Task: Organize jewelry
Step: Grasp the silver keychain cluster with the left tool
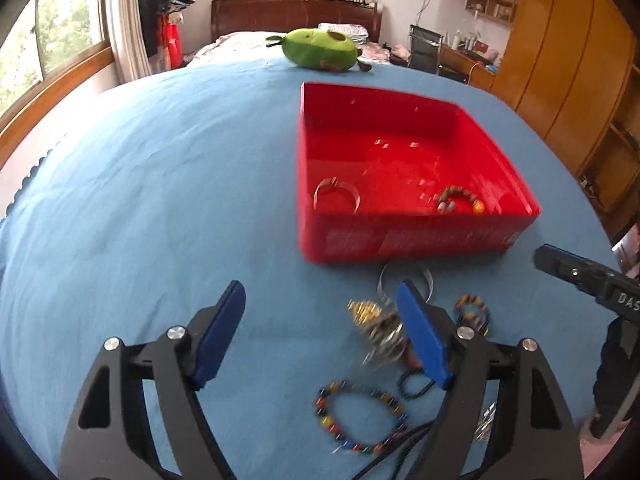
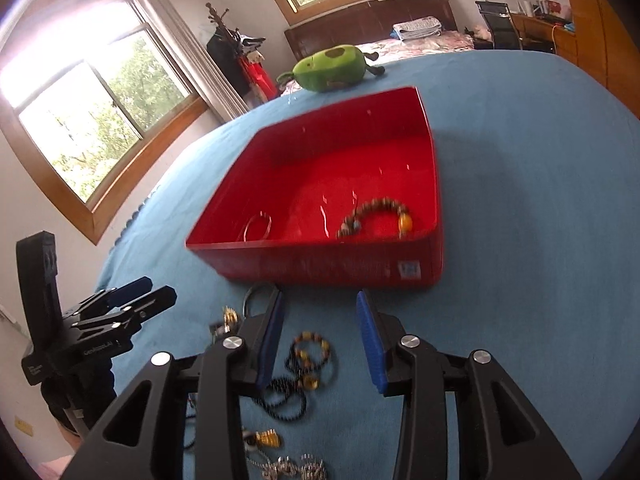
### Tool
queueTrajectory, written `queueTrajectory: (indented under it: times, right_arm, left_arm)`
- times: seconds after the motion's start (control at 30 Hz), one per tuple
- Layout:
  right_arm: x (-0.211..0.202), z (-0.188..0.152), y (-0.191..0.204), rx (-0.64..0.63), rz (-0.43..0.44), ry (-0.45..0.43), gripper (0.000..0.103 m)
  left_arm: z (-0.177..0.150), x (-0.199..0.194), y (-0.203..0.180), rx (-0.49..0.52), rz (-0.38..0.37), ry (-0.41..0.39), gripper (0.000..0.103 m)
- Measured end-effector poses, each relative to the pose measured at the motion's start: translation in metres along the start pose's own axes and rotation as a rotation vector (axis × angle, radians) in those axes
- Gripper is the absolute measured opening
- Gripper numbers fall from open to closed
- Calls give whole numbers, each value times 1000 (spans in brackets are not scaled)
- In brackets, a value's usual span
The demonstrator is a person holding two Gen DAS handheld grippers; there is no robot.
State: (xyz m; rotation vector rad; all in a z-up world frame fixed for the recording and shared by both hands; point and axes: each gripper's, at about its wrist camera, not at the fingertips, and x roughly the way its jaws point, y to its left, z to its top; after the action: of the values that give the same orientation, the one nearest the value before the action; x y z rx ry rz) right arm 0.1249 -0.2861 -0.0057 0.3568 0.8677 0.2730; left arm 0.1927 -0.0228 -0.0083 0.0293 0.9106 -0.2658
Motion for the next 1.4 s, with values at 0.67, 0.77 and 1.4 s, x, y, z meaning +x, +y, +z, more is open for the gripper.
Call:
queueTrajectory:
  times: [0.67,0.77,1.4]
  right_arm:
    - [37,-29,-16,59,-30,52,39]
    - [40,-30,-19,59,-28,56,39]
    - [44,-34,-15,38,-9,62,39]
  left_arm:
    - [-32,34,-12,53,-21,87,78]
    - [-32,40,-18,60,-51,110,77]
    - [-23,48,2,-62,-264,128,26]
